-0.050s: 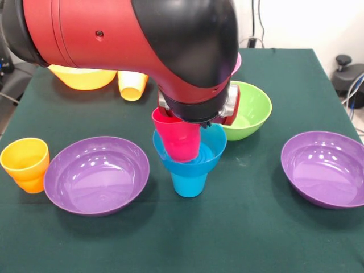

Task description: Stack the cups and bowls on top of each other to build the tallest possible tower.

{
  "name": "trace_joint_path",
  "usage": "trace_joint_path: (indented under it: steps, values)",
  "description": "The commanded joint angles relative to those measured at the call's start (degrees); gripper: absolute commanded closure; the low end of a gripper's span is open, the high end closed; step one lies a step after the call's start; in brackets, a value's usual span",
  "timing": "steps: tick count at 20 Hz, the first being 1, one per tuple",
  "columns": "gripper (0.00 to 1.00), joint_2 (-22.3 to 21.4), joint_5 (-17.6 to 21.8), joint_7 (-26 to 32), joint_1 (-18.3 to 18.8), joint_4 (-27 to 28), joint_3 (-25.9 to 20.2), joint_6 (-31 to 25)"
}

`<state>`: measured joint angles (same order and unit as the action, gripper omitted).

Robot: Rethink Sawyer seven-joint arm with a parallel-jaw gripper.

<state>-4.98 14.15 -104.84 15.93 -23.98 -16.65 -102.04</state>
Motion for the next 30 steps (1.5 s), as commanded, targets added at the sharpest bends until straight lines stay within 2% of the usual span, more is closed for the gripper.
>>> trace_joint_path:
  steps: [1,8,10,11,14,18,19,30]
  values:
    - [1.00,-0.15,0.11,-11.86,-2.24,-1.53,-0.19,1.01]
    - [1.00,-0.58,-1.05,-12.96,-2.62,-2.44,0.66,0.73]
    - [1.00,-1.64,-1.95,-13.66,-2.78,-4.22,1.14,1.35]
    - [1.00,-3.18,-2.91,-14.14,-2.88,-6.88,1.76,2.48]
    - [1.00,-3.87,-3.70,-14.11,-2.76,-8.34,2.56,3.26]
    - [1.00,-1.63,-3.32,-13.13,-2.65,-4.82,2.70,2.04]
    - [1.00,0.12,-2.57,-12.75,-2.76,-1.52,2.13,0.61]
    - [1.00,0.29,-2.21,-12.07,-3.03,-1.15,2.73,1.07]
